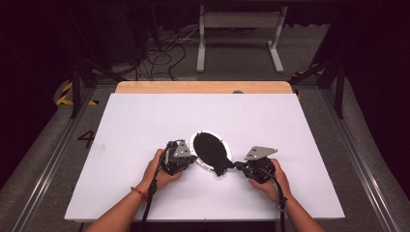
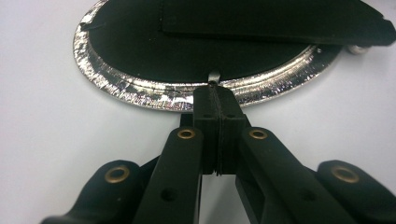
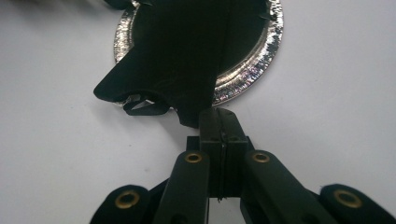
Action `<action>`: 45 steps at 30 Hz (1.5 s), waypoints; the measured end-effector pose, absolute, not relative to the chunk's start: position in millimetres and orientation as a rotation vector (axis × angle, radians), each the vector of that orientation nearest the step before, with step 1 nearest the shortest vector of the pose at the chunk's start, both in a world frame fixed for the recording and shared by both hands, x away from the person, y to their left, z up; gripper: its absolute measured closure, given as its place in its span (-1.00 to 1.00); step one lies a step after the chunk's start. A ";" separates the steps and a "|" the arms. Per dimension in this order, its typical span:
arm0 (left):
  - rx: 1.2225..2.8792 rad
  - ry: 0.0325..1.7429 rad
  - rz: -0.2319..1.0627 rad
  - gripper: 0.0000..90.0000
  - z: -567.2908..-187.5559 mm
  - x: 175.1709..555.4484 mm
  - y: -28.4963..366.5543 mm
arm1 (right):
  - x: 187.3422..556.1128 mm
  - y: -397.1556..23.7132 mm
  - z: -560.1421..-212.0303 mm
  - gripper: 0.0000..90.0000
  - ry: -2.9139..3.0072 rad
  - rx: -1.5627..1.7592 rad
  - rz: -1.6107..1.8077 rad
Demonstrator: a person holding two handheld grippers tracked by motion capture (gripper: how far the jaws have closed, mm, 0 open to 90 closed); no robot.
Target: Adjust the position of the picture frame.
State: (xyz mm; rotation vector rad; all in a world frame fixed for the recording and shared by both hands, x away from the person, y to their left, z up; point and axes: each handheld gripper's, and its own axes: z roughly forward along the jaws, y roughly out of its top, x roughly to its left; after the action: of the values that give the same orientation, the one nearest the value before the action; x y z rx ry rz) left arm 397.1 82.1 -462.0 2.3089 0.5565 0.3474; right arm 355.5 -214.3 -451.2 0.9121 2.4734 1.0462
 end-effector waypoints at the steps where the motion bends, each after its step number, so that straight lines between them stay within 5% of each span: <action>1: 2.309 0.556 0.347 0.97 -462.0 397.1 82.1 | 355.5 -214.3 -451.2 1.00 2.473 0.912 1.046; 19: 2.275 0.627 0.345 0.99 -463.1 421.5 86.2 | 342.0 -190.5 -453.4 1.00 2.484 0.891 1.048; 29: 2.296 0.537 0.238 1.00 -461.8 404.1 91.1 | 342.0 -186.1 -456.6 1.00 2.485 0.875 1.010; 45: 2.283 0.540 0.308 1.00 -463.2 402.5 78.8 | 339.0 -183.3 -456.5 1.00 2.500 0.868 1.021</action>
State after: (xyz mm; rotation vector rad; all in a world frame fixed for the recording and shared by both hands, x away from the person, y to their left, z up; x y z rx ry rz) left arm 402.5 78.8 -463.2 2.2835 0.5398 0.3085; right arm 339.0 -183.3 -456.5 0.8681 2.5004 1.0207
